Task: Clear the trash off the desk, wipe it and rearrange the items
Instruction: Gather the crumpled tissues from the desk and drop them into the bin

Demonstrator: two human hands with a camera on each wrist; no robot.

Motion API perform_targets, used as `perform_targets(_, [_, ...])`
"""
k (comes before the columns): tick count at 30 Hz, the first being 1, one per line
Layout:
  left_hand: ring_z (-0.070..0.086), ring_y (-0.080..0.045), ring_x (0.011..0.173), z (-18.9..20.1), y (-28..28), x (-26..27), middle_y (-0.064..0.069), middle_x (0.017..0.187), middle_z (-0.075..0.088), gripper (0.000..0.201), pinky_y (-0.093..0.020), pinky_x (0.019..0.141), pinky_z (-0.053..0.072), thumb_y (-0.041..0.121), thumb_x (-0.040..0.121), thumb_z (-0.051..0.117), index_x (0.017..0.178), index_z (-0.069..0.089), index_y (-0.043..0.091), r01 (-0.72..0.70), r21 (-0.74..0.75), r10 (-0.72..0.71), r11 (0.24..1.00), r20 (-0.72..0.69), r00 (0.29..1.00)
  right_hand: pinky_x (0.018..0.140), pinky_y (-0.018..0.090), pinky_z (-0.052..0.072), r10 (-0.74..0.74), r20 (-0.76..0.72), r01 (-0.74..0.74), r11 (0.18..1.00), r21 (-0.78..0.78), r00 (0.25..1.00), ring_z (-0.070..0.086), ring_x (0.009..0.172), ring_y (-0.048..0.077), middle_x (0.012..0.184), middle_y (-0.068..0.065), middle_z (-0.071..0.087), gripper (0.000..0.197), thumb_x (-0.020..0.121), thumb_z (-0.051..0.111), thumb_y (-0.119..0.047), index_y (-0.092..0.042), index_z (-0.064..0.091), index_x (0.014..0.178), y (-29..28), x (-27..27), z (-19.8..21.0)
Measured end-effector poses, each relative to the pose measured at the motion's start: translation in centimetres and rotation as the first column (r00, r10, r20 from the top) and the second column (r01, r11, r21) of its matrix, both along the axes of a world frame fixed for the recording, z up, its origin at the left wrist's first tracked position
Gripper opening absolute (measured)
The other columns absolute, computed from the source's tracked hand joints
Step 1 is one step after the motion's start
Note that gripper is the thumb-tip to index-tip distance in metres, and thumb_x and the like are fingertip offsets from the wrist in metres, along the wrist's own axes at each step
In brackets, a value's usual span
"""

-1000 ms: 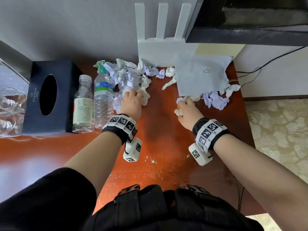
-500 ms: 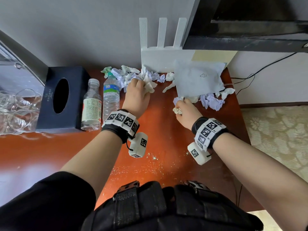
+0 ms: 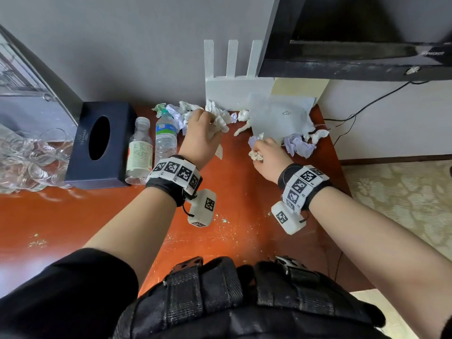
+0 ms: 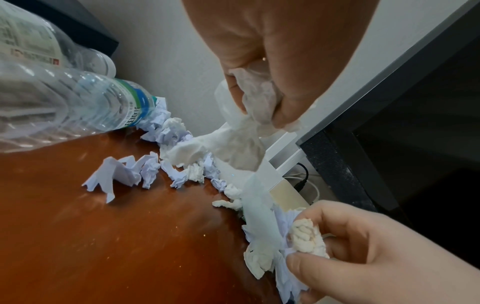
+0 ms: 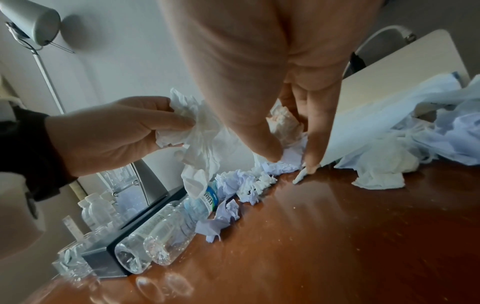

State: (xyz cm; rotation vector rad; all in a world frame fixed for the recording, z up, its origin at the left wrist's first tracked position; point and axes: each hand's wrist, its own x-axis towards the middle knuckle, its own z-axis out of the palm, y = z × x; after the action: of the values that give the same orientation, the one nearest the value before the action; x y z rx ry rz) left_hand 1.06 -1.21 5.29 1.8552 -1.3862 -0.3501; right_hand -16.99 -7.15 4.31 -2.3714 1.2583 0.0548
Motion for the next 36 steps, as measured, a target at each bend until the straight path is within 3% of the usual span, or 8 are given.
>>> perform_targets(5, [0.04, -0.015, 0.09, 0.7, 2.3, -0.5, -0.018, 0.11, 0.047, 0.02, -0.01, 0.074, 0.026, 0.0, 0.084, 0.058, 0.103, 0.054, -0.006, 0.039, 0.012, -0.039, 0.999, -0.029, 0.999, 0.073, 0.028, 0.035, -0.014, 0.013, 0.015, 0.999, -0.052, 1.0, 0.049, 0.082, 0.026, 0.11, 0.015, 0.047, 0.016, 0.088, 0.051, -0.007, -0.009, 0.051, 0.104, 2.2, -0.3, 0.8])
perform_targets(10, [0.041, -0.015, 0.089, 0.9, 4.9, -0.7, -0.018, 0.111, 0.048, 0.019, -0.011, 0.072, 0.027, 0.003, 0.085, 0.059, 0.102, 0.055, -0.005, 0.093, 0.015, -0.093, 0.996, -0.025, 0.995, 0.08, 0.034, 0.043, -0.065, 0.016, 0.066, 0.995, -0.069, 0.998, 0.056, 0.092, 0.034, 0.116, 0.015, 0.047, 0.021, 0.089, 0.053, -0.009, -0.008, 0.052, 0.11, 5.7, -0.5, 1.4])
perform_targets(17, [0.041, -0.014, 0.09, 1.7, 8.9, -0.3, -0.013, 0.108, 0.047, 0.017, -0.011, 0.073, 0.027, 0.002, 0.086, 0.057, 0.102, 0.054, -0.004, 0.184, -0.037, -0.185, 0.982, -0.026, 0.982, 0.08, 0.026, 0.036, -0.16, 0.045, 0.164, 0.981, -0.106, 0.986, 0.055, 0.098, 0.031, 0.119, 0.015, 0.046, 0.025, 0.089, 0.054, -0.01, -0.006, 0.053, 0.114, 11.9, -1.0, 2.8])
perform_targets(23, [0.039, -0.018, 0.086, 2.5, 12.7, -0.9, -0.006, 0.096, 0.039, 0.01, -0.015, 0.068, 0.024, 0.001, 0.085, 0.056, 0.094, 0.052, 0.0, 0.305, -0.069, -0.305, 0.95, 0.006, 0.952, 0.081, 0.029, 0.039, -0.285, 0.063, 0.291, 0.949, -0.125, 0.956, 0.054, 0.095, 0.031, 0.113, 0.014, 0.047, 0.024, 0.089, 0.054, -0.01, -0.007, 0.053, 0.113, 17.9, -2.0, 3.2])
perform_targets(30, [0.042, -0.018, 0.09, 2.2, 16.2, -3.4, -0.02, 0.11, 0.049, 0.024, -0.013, 0.072, 0.025, 0.002, 0.085, 0.057, 0.106, 0.053, -0.007, 0.412, -0.054, -0.412, 0.909, 0.018, 0.911, 0.083, 0.034, 0.043, -0.419, 0.058, 0.423, 0.9, -0.105, 0.906, 0.054, 0.09, 0.032, 0.11, 0.013, 0.046, 0.025, 0.088, 0.052, -0.009, -0.008, 0.054, 0.113, 24.5, -4.3, 3.2])
perform_targets(36, [0.04, -0.014, 0.09, 2.3, 18.7, -6.5, -0.01, 0.104, 0.045, 0.02, -0.012, 0.073, 0.026, 0.001, 0.085, 0.054, 0.104, 0.053, -0.005, 0.513, -0.062, -0.514, 0.856, -0.003, 0.858, 0.08, 0.028, 0.04, -0.509, 0.059, 0.513, 0.854, -0.086, 0.859, 0.05, 0.081, 0.024, 0.105, 0.006, 0.042, 0.023, 0.089, 0.05, -0.01, -0.011, 0.054, 0.111, 28.4, -7.2, 2.6])
